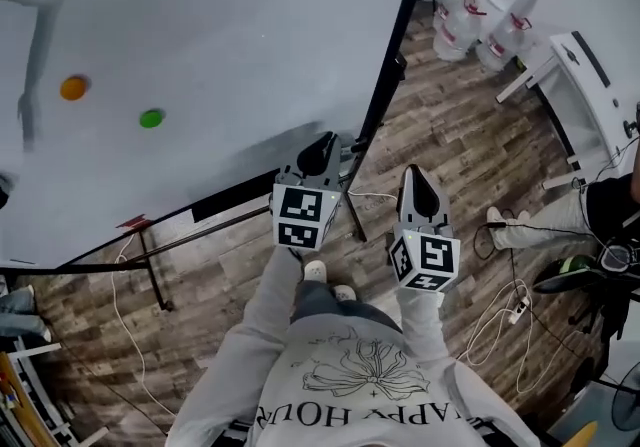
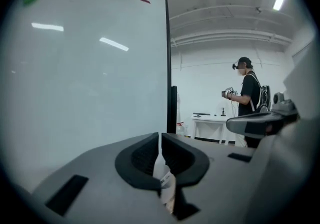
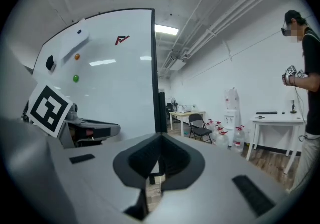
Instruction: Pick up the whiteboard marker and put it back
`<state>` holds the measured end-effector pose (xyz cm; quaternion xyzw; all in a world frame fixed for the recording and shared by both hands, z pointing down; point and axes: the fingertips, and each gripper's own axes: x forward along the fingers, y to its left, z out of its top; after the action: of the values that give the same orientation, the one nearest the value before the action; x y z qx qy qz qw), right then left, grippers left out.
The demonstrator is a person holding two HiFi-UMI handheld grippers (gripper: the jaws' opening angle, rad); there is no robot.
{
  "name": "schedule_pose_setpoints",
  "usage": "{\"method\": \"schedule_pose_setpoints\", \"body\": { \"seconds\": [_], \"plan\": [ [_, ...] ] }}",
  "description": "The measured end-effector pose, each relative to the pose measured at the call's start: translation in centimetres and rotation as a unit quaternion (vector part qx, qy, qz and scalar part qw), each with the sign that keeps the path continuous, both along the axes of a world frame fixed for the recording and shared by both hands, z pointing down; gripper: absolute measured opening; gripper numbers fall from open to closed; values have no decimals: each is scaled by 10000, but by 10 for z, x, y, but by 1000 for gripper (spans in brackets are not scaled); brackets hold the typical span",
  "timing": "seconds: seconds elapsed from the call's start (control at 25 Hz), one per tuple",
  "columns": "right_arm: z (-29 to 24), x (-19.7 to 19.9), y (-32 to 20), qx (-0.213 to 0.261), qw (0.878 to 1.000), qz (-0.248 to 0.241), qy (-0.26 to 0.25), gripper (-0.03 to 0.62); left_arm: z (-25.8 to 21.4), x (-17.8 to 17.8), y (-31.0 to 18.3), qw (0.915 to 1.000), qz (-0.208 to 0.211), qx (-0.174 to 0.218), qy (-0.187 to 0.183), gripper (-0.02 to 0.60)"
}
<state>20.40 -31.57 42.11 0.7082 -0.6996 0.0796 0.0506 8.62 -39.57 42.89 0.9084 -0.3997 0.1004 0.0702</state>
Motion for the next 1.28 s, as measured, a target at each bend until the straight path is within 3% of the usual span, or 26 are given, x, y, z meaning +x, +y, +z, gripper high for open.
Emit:
{"method": "schedule_pose_setpoints", "body": {
  "seconds": [0.32, 0.6, 0.84, 1.28],
  "plan": [
    [-30, -36, -10, 386, 9965, -733, -58, 5, -45, -56, 25, 9949, -918, 367, 204, 11],
    [-51, -88, -11, 598, 9902, -1254, -117, 5, -73, -123, 53, 9835, -1672, 648, 254, 9],
    [-63, -125, -9, 775, 9816, -1737, -177, 5, -85, -172, 78, 9686, -2327, 855, 174, 9],
    [-76, -167, 9, 920, 9716, -2168, -244, 5, -94, -219, 118, 9511, -2933, 943, 202, 9]
  ]
}}
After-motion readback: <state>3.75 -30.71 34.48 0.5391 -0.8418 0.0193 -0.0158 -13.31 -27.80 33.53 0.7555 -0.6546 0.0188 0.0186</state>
